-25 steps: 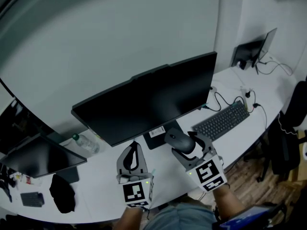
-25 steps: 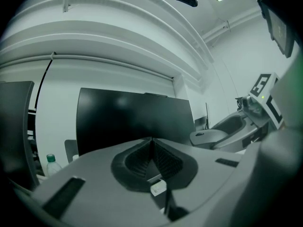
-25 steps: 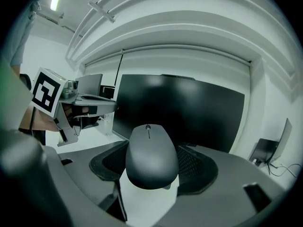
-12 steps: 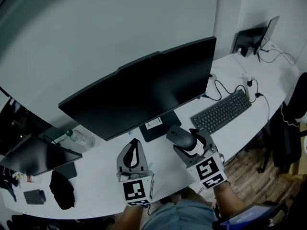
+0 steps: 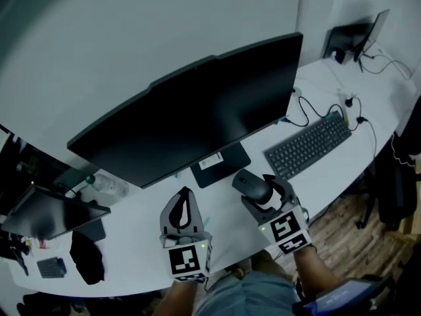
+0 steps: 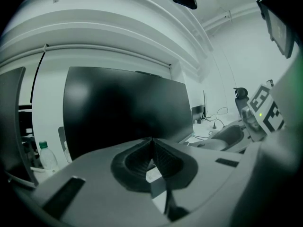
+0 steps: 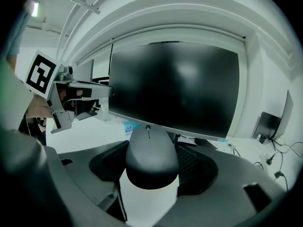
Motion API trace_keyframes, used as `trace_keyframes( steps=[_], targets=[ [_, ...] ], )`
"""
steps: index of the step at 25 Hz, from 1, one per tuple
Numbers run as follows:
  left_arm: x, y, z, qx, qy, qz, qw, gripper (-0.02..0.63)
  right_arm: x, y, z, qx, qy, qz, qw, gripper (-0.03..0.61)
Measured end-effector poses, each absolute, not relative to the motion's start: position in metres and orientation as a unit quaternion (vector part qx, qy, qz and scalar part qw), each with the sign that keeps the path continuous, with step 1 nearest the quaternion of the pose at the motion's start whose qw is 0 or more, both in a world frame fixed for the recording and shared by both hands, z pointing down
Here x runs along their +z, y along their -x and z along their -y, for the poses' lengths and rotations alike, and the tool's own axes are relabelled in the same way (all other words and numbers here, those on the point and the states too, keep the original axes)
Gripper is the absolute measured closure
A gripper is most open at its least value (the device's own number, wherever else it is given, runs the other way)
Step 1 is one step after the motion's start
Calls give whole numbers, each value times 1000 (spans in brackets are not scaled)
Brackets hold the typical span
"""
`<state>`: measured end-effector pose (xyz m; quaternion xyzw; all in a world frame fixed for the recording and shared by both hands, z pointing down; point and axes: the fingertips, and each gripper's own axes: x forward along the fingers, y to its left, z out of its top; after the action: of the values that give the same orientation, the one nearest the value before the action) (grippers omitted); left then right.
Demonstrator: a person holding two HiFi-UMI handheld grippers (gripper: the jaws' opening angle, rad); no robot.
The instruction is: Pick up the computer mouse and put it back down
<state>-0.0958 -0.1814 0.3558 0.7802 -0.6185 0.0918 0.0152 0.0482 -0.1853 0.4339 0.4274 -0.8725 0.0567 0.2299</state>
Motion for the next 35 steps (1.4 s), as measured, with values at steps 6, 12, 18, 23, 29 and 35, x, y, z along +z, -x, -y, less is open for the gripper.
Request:
trace_keyframes(
  steps=[6,12,18,23,29,35],
  targets=[
    [366,96,187,99,-778,620,18,606,460,-55,190,76,-428,867,244,268],
    [371,94,192,110,-776,620,27,606,483,-61,193,90,-427,862,258,267],
    [378,95,194,119,-773,622,32,606,505,-65,198,102,-426,857,272,267],
    [383,96,197,126,-771,624,35,606,525,-67,200,115,-423,854,282,267],
    [390,98,199,135,-768,625,37,606,547,-69,201,131,-420,849,293,267],
    [399,101,200,147,-764,627,47,606,567,-72,203,145,-418,845,302,267]
  ],
)
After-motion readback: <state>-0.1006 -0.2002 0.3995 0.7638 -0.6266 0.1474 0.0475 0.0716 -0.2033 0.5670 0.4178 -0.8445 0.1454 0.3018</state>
